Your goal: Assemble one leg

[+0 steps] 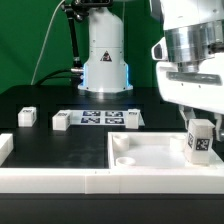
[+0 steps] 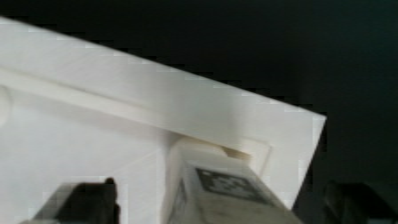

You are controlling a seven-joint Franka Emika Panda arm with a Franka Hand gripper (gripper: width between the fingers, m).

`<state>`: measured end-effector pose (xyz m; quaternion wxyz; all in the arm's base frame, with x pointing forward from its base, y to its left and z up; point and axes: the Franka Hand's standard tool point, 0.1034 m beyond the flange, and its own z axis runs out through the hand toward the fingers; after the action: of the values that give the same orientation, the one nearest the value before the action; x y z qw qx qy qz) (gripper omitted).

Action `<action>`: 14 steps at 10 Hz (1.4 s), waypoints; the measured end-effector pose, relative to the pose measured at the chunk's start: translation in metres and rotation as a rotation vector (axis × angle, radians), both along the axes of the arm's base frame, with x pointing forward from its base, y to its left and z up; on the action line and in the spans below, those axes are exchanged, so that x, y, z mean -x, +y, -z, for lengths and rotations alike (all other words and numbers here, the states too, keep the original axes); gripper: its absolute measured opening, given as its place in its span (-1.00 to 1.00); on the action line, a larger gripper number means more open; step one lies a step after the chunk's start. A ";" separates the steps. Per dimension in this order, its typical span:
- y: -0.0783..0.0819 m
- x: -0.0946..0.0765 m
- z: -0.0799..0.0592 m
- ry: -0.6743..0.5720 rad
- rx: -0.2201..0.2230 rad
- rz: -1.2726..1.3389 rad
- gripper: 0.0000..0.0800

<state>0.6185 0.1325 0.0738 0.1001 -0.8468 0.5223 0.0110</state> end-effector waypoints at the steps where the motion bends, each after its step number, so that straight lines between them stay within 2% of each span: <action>1: 0.001 -0.001 0.000 -0.014 0.017 -0.111 0.56; 5: 0.000 -0.004 -0.001 -0.076 0.073 -0.512 0.62; 8: 0.001 -0.008 -0.004 -0.116 0.171 -0.906 0.62; 11: -0.002 -0.008 -0.004 -0.141 0.197 -1.132 0.62; 13: -0.002 -0.008 -0.004 -0.142 0.197 -1.137 0.55; 14: -0.002 -0.008 -0.004 -0.142 0.197 -1.137 0.12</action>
Offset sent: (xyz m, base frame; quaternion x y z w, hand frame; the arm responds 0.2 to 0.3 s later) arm 0.0069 -0.0026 -0.0010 -0.0209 0.0063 -0.3047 0.9522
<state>0.6269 0.1308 0.0779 0.0340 -0.9982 -0.0238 -0.0422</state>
